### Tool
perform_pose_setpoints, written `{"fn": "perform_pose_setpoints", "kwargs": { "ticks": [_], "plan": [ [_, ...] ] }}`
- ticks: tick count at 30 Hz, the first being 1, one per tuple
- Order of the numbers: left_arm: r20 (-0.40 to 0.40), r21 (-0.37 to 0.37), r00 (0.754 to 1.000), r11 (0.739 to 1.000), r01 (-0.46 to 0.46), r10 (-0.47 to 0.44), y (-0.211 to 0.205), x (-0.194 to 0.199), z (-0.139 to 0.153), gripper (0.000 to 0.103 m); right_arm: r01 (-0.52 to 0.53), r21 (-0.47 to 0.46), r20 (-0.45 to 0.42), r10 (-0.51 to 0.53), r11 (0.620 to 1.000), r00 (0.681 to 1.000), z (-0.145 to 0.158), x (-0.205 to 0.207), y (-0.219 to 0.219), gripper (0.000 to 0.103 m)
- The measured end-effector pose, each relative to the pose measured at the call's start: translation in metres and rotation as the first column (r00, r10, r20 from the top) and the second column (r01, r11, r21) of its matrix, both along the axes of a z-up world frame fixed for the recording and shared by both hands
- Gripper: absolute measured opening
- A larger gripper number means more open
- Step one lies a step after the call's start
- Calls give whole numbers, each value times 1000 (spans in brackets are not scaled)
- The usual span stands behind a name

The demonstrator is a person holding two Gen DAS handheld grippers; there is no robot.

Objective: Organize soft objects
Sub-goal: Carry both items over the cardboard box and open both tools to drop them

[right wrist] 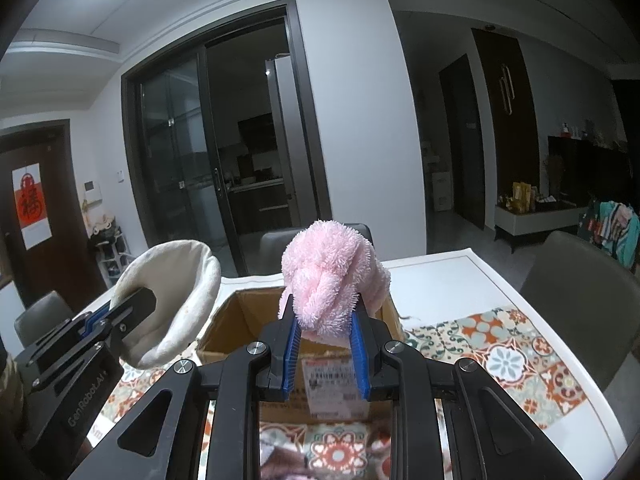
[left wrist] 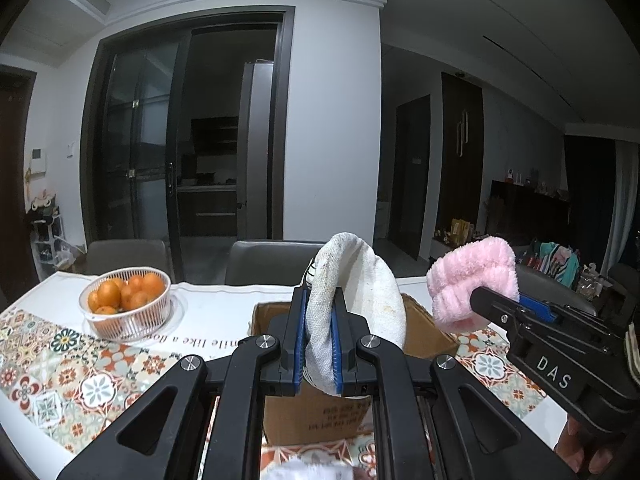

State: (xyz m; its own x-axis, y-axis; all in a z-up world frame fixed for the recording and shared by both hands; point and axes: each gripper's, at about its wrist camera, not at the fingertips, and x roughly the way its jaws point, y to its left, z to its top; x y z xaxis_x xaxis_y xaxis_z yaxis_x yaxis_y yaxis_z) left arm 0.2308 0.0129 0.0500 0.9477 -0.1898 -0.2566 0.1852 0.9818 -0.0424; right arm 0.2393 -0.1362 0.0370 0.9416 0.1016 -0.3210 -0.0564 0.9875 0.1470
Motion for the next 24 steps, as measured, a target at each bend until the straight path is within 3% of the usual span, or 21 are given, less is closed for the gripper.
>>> {"fn": "perform_pose_setpoints", "kwargs": {
  "ticks": [11, 24],
  "plan": [
    [-45, 20, 999, 1000, 17, -16, -13, 53, -19, 12, -8, -16, -57, 7, 1000, 998, -15, 55, -6, 24],
    [-173, 69, 984, 997, 46, -34, -28, 95, -54, 13, -30, -24, -181, 25, 999, 983, -50, 102, -15, 26]
  ]
}}
